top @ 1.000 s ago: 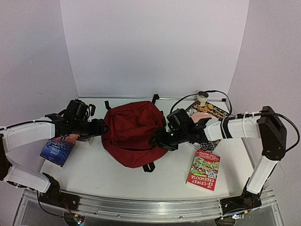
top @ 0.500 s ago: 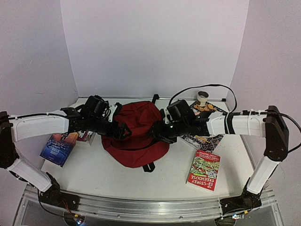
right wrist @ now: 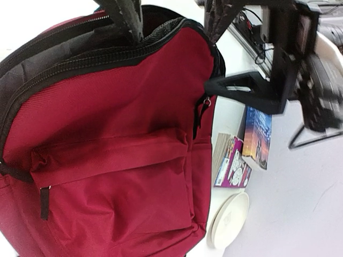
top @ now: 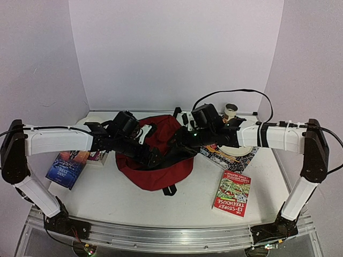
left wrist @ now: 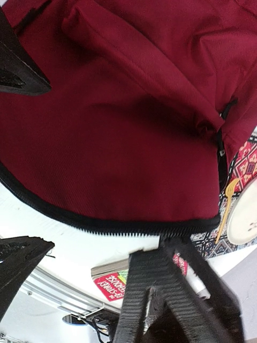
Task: Pack the student bag
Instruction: Pick up the largest pocket of the bag from the student bag, then pass from the right arm to the left, then pick up the largest pocket of the bag from the student bag.
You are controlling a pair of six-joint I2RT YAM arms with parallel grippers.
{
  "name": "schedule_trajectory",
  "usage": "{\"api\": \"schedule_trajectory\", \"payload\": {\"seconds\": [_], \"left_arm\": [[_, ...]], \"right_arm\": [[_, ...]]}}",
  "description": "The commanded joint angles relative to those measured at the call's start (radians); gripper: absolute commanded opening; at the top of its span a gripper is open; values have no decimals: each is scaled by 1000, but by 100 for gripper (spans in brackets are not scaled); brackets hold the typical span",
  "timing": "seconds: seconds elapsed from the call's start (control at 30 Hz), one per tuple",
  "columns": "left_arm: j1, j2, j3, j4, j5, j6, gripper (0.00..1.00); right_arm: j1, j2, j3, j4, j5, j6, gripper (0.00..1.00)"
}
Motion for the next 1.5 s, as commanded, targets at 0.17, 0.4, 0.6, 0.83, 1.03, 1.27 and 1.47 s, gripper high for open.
{"api": "schedule_trajectory", "payload": {"seconds": [0.17, 0.4, 0.6, 0.83, 1.03, 1.27, 1.47], "left_arm": [[-32, 91, 85, 14, -51, 24, 79], [-32, 131, 142, 14, -84, 25, 30], [-32, 118, 156, 14, -156, 20, 0], [-9, 87, 174, 14, -386, 18, 0], [22, 83, 224, 15, -405, 34, 0], [98, 65, 270, 16, -437, 54, 0], [190, 103, 295, 51, -449, 77, 0]], "right_arm": [[-7, 33, 43, -19, -11, -15, 36], [-8, 5, 7, -19, 5, -17, 35], [-8, -10, -8, -18, 9, -28, 36], [-8, 9, -43, -18, 16, -54, 41], [-8, 91, -62, -15, 4, -63, 41], [-8, 153, -150, -14, 13, -52, 40], [-2, 173, -184, -3, 14, -55, 40]]}}
